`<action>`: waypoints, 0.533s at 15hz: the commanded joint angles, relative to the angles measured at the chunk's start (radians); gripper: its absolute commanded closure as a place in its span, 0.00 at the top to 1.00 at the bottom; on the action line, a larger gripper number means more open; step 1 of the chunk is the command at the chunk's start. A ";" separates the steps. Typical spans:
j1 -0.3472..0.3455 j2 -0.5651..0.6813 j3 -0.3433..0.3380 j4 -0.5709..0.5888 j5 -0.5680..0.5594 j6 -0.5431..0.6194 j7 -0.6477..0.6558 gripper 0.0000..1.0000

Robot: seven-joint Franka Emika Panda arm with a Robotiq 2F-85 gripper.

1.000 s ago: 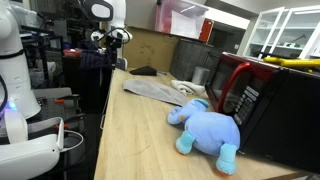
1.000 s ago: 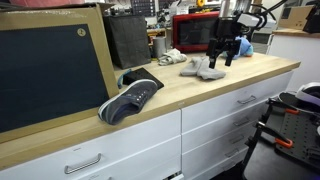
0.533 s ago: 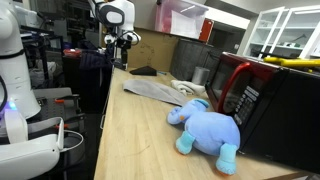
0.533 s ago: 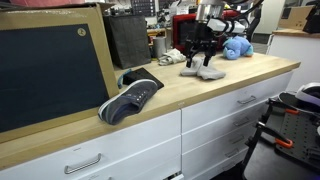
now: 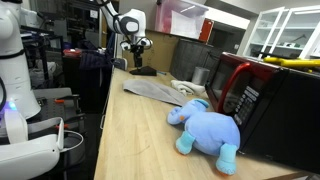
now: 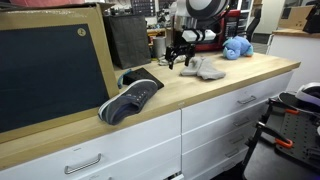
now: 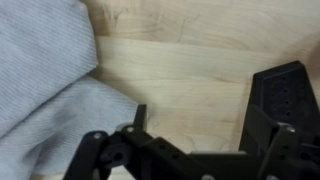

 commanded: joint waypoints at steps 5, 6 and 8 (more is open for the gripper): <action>0.050 0.211 -0.135 0.169 -0.172 -0.011 0.004 1.00; 0.052 0.224 -0.142 0.166 -0.176 -0.020 -0.007 1.00; 0.053 0.237 -0.148 0.159 -0.170 -0.029 -0.029 0.72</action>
